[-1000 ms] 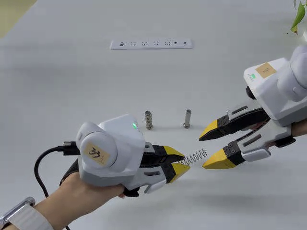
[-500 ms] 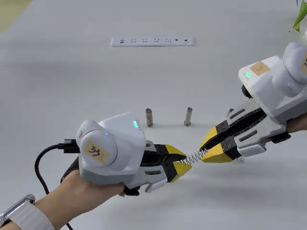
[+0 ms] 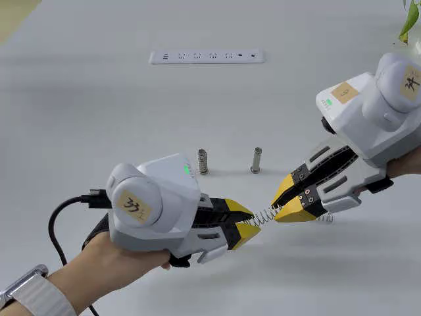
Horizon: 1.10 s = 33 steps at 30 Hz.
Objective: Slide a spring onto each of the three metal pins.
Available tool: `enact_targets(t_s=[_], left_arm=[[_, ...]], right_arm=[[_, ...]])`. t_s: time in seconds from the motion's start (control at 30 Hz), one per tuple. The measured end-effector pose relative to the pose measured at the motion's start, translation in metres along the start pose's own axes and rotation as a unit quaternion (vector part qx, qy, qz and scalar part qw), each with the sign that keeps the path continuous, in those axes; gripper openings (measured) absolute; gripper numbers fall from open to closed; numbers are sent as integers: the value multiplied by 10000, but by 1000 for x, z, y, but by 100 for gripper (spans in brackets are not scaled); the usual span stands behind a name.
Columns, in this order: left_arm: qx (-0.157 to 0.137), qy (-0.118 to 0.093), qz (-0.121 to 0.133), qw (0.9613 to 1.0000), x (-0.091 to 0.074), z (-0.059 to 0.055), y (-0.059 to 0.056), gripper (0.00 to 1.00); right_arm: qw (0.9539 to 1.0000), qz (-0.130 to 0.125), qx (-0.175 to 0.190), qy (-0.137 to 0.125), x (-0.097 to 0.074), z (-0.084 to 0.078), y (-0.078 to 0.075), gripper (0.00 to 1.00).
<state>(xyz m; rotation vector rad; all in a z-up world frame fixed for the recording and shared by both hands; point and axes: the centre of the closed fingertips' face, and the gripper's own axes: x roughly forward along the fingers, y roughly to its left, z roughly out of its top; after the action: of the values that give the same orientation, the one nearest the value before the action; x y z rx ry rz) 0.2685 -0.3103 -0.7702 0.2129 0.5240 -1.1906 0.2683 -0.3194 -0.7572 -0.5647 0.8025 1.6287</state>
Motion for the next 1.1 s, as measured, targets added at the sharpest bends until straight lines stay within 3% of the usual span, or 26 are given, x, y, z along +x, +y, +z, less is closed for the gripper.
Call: enact_targets(t_s=[0.5, 0.67, 1.1], left_arm=[[42, 256, -38, 9997, 11, 0, 2, 6], [9, 314, -71, 9995, 12, -2, 1, 6], [-18, 292, -37, 9996, 11, -5, 0, 6]], right_arm=[[9949, -167, -624, 769, -1, 2, -3, 6], [9925, -147, -808, 901, 1, 6, 1, 6], [9913, -149, -851, 992, 2, 7, 0, 6]])
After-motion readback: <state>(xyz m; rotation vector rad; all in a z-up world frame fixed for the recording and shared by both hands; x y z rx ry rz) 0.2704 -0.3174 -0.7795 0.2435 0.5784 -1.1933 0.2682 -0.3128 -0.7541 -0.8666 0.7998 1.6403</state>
